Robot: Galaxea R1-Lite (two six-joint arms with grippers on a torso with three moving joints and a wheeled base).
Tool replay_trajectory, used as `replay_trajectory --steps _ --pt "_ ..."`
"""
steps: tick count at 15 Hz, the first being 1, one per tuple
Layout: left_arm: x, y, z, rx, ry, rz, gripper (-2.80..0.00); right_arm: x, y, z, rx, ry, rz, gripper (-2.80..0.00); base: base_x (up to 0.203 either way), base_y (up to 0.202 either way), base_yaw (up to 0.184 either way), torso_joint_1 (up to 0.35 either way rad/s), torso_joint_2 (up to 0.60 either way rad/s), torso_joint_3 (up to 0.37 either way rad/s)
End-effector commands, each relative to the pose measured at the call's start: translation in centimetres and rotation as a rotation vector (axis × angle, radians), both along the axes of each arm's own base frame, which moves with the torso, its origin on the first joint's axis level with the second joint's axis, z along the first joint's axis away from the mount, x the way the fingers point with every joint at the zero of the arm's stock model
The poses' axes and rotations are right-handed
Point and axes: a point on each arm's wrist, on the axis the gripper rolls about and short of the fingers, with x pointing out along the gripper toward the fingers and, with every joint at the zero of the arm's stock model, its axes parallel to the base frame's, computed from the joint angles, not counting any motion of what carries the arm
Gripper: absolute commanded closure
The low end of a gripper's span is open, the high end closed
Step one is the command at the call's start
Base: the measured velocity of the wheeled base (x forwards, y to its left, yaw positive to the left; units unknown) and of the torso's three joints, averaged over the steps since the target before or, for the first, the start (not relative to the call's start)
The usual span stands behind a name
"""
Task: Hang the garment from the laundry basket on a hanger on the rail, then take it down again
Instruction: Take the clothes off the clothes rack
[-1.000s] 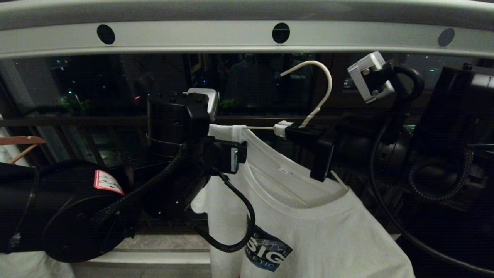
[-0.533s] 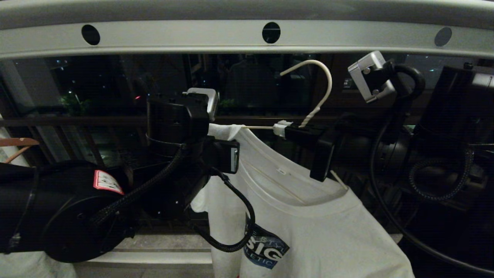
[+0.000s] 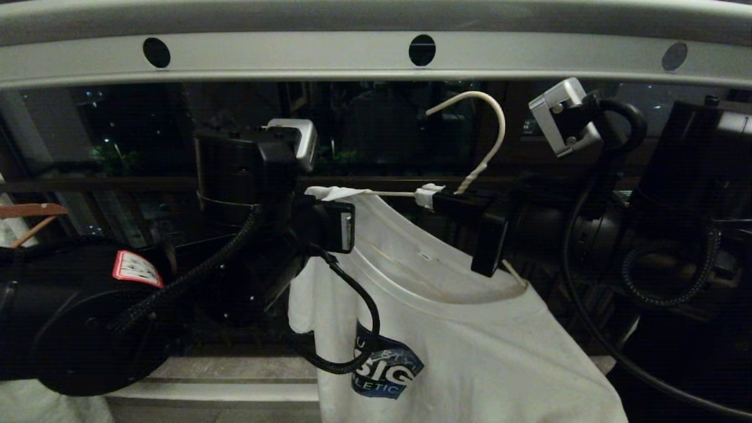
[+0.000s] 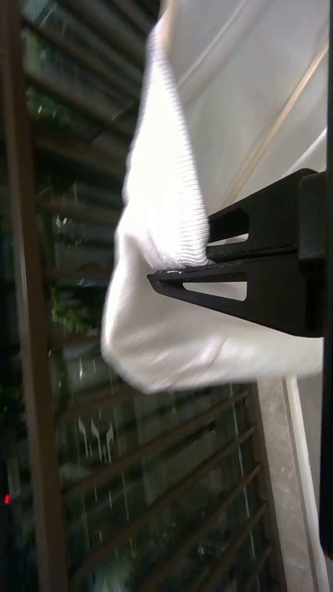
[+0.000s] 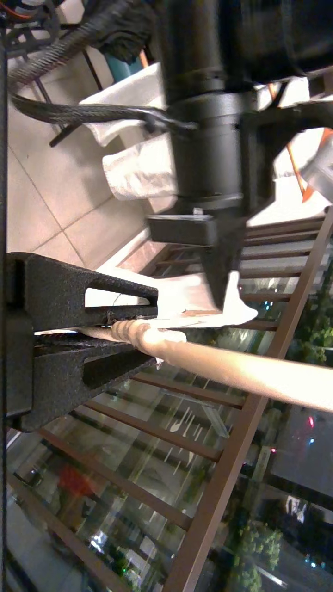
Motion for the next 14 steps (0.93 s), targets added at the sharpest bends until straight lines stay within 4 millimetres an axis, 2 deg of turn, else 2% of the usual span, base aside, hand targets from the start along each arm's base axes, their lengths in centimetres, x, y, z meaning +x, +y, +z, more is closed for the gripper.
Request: replay_trajectory --steps 1,4,8,12,14 --pt "0.9 1.6 0.7 -0.008 -0.022 0.060 0.00 0.0 0.0 0.0 -0.001 -0.002 0.001 0.00 0.000 0.000 0.000 0.000 0.00 0.000" --pt "3.0 3.4 1.1 -0.017 -0.033 0.141 0.00 -0.1 0.0 -0.1 -0.006 -0.003 0.003 0.00 0.000 0.000 0.000 0.000 0.00 0.000" --pt "3.9 3.8 1.6 -0.069 -0.042 0.171 0.00 -0.1 0.0 -0.4 -0.019 -0.007 0.004 0.00 0.000 0.000 0.000 0.000 0.00 0.000" --pt "6.0 4.5 0.9 -0.078 -0.033 0.225 0.00 -0.2 -0.1 -0.2 -0.015 -0.013 0.004 0.00 0.000 0.000 0.000 0.000 0.00 0.000" --pt "7.1 4.7 0.8 -0.118 -0.088 0.243 0.00 -0.2 -0.1 -0.2 -0.018 -0.010 0.004 0.00 0.000 0.000 0.000 0.000 0.00 0.000"
